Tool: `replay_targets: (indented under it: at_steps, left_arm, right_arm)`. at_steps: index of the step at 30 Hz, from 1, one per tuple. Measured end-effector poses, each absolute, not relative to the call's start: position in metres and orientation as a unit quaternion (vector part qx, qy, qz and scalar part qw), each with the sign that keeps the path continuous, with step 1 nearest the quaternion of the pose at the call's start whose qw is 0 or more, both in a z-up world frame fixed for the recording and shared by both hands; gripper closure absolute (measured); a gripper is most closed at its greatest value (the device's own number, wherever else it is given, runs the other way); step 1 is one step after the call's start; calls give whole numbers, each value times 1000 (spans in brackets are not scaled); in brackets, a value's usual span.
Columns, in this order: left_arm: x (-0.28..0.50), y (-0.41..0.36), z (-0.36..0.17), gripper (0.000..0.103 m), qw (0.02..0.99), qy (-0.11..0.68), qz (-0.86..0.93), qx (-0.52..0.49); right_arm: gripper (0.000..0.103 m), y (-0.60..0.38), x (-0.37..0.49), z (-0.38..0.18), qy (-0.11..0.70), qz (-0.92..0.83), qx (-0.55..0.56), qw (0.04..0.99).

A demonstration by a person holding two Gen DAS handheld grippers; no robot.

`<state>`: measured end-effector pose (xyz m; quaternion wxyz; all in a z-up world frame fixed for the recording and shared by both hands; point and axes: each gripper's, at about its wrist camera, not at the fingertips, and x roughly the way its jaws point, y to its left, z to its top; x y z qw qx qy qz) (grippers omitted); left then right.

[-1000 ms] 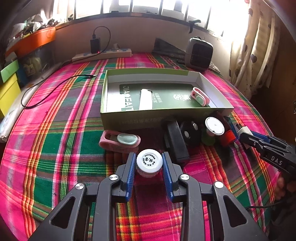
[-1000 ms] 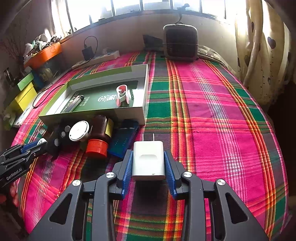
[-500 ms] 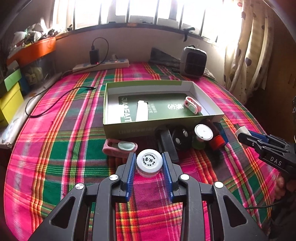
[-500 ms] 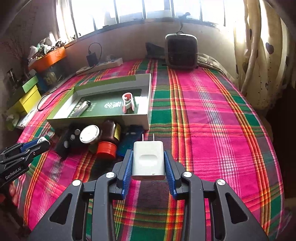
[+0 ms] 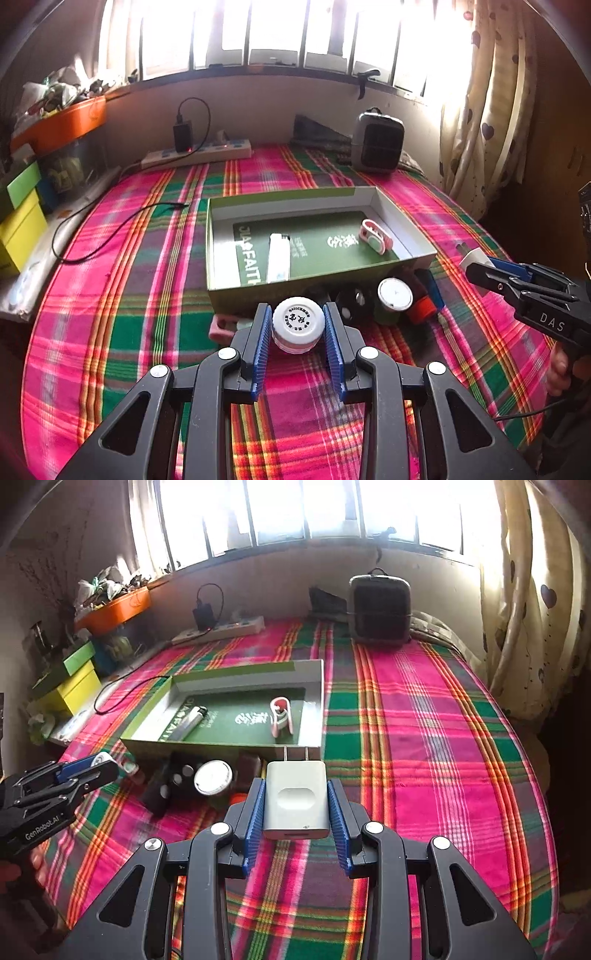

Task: Organize rigid objects
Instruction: 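Carry the charger with the right tool while the left tool carries the jar into the green box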

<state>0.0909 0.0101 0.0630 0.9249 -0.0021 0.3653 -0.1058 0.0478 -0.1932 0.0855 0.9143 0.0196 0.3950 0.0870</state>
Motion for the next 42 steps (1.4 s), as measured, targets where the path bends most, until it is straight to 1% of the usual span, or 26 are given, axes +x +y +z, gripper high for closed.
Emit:
replay_targets:
  at_steps: [11, 20, 30, 42]
  left_arm:
    - [120, 19, 72, 76, 922, 367, -120, -17]
    - [154, 27, 71, 76, 918, 377, -121, -24]
    - [196, 34, 63, 76, 913, 390, -114, -28]
    - [233, 32, 38, 76, 898, 425, -114, -22]
  right_arm:
    - [68, -180, 66, 99, 386, 110, 16, 916]
    - [68, -170, 96, 101, 397, 134, 17, 908]
    - [68, -147, 133, 89, 418, 159, 9, 895]
    - [68, -128, 169, 60, 454, 176, 1, 873]
